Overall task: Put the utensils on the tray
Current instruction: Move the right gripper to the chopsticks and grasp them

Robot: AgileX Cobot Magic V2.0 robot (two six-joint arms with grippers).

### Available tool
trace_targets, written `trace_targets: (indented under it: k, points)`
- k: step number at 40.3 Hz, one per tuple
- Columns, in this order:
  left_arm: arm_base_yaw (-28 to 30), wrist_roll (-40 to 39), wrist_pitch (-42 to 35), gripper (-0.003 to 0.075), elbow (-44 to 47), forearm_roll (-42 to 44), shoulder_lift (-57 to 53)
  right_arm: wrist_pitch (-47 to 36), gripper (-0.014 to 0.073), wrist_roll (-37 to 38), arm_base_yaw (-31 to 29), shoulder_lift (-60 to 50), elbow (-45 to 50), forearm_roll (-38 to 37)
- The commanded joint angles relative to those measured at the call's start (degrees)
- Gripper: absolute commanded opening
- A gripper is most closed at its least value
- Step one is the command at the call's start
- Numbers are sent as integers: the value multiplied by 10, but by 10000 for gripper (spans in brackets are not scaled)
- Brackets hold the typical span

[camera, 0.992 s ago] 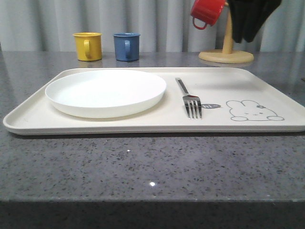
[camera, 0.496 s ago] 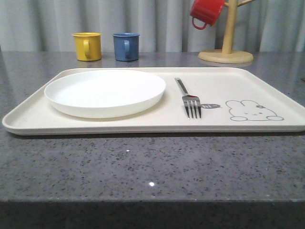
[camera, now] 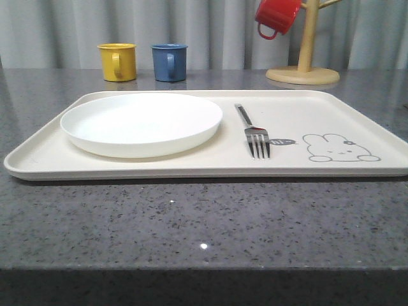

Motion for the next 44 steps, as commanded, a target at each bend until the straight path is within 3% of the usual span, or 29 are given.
trace_targets:
  k: [1,10,19,29,38,44]
  points:
    - [-4,-5,-47,-18,-13,-6,6,-11,309,-7,-4,-9,-12,-1]
    - [-4,-5,-47,-18,-13,-6,6,-5,283,-7,-4,7,-12,-1]
    - [-4,-5,-47,-18,-13,-6,6,9,38,-7,-4,6,-15,-1]
    - [-4,-5,-47,-18,-13,-6,6,39,25,15,6,-30,-39,8]
    - [-4,-5,-47,-18,-13,-6,6,111,25,76,100,-56,-110,7]
    - [-4,-5,-47,-18,-13,-6,6,111,25,124,183,-44,-135,8]
